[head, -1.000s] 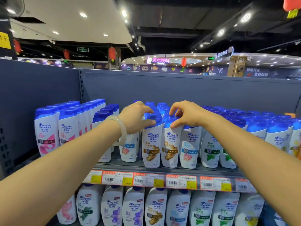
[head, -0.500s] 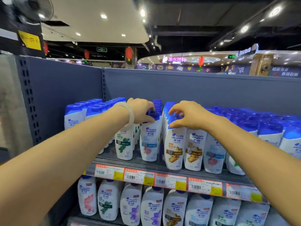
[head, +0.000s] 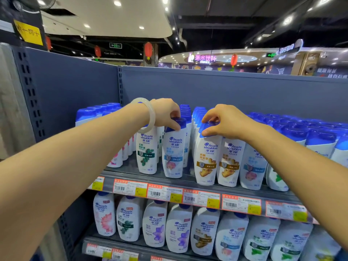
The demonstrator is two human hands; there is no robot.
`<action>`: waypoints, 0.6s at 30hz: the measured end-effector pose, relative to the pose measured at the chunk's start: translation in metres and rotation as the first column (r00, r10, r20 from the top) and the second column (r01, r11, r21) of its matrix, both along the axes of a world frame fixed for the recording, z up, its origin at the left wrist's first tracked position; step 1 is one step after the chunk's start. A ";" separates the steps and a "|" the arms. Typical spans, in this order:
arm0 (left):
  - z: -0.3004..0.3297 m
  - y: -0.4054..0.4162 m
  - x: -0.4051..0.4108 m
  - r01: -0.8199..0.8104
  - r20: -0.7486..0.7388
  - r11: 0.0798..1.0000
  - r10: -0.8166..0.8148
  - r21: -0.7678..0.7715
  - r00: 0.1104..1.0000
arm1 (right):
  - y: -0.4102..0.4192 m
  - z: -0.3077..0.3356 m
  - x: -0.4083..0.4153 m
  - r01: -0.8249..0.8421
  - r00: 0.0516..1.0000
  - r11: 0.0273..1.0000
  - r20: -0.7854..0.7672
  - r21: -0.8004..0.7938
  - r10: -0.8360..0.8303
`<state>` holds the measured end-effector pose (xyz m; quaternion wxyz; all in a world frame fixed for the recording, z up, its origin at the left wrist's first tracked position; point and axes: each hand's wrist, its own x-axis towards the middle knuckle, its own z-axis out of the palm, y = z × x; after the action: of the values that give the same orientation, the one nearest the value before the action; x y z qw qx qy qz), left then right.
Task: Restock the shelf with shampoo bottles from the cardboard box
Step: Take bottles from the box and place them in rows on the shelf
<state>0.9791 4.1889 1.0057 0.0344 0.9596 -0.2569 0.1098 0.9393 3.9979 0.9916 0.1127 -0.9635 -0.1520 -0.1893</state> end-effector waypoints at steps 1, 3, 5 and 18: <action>0.000 -0.001 0.000 0.003 0.002 1.000 -0.003 0.000 1.000 | 0.000 0.000 0.000 0.003 1.000 1.000 -0.002 0.004 -0.003; -0.001 -0.001 0.000 0.004 0.003 1.000 -0.004 -0.007 1.000 | 0.000 0.000 0.000 0.008 1.000 1.000 -0.006 0.006 -0.007; -0.002 0.001 0.000 0.001 -0.017 1.000 -0.001 -0.031 1.000 | 0.001 -0.001 -0.001 0.008 1.000 1.000 -0.007 0.009 -0.008; -0.010 0.007 -0.010 0.025 0.044 0.999 -0.024 -0.027 0.999 | 0.008 -0.009 -0.002 0.080 0.995 0.997 0.060 -0.005 -0.080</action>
<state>0.9691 4.1956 0.9957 0.0436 0.9531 -0.2679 0.1337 0.9368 4.0056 0.9824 0.0969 -0.9631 -0.1173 -0.2220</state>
